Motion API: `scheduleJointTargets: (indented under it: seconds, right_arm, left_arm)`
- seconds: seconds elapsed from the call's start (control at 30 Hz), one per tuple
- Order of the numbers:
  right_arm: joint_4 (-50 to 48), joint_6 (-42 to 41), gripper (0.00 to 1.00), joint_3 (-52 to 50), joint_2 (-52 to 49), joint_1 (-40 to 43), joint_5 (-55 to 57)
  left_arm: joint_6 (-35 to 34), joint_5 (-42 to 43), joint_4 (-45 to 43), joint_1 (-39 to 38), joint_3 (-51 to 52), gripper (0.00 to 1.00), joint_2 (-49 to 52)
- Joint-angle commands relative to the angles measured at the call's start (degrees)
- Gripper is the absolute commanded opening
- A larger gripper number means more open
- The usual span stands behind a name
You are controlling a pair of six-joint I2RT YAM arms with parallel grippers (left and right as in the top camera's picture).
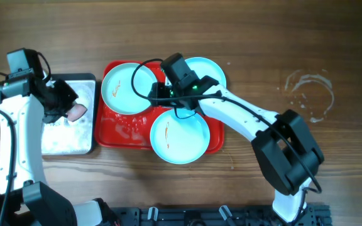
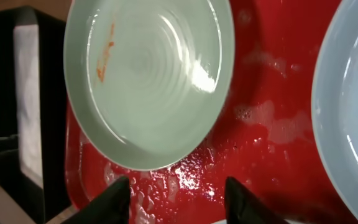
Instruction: Clean dirty plates on tray and stack at the side
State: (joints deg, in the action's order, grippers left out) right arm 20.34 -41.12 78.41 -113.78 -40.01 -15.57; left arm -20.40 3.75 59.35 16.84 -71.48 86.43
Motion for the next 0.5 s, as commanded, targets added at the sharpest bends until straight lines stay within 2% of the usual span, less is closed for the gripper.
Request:
scheduleJointTargets:
  seconds: [0.0,0.13,0.47]
  right_arm:
    - [-2.01,-1.11,0.47,0.81,-1.99,-0.61,4.04]
    - [-4.87,-2.99,0.43,0.81,-3.06,-1.55,7.04]
    - [-8.04,-5.4,0.41,0.83,-6.62,-2.51,11.54]
  left_arm:
    - [0.68,-2.12,-0.2,-0.98,-0.85,0.04,-1.05]
    - [0.68,-2.78,-1.2,-0.98,-0.85,0.04,-1.05]
    - [0.7,-4.72,-3.34,-0.98,-0.85,0.04,-1.05]
